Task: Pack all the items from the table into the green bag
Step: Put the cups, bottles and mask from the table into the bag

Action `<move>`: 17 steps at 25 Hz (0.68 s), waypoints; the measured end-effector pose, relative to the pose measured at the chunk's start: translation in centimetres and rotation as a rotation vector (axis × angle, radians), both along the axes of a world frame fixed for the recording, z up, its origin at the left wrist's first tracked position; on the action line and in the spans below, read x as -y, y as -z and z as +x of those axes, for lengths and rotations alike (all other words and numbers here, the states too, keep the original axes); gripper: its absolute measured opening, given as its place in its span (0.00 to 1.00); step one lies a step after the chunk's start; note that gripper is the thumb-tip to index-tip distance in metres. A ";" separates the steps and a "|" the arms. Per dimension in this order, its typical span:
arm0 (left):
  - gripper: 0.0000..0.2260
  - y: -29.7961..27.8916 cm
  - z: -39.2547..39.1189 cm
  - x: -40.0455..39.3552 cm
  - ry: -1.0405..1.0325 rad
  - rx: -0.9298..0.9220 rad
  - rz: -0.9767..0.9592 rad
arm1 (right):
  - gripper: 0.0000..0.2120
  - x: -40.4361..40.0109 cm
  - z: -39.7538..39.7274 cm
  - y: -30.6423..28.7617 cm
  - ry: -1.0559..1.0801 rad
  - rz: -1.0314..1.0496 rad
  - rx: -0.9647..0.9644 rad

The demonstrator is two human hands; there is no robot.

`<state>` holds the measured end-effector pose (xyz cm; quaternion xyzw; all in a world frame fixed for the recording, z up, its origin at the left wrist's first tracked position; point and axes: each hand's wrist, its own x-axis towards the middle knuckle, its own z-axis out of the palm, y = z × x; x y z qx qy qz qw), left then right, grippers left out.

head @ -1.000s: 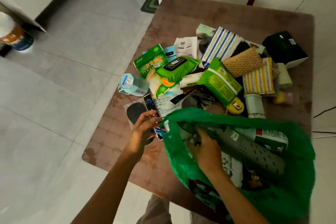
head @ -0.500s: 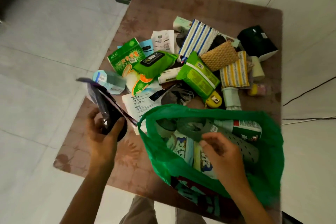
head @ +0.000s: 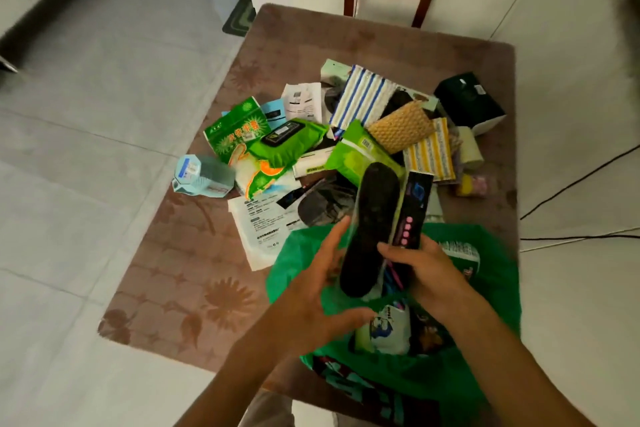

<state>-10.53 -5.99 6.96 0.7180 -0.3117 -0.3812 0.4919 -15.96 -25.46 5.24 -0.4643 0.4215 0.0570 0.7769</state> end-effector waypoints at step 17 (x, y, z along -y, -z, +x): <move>0.16 2.7 0.8 3.3 -0.054 0.901 0.217 | 0.11 8.0 1.7 4.5 -0.317 -0.865 -0.032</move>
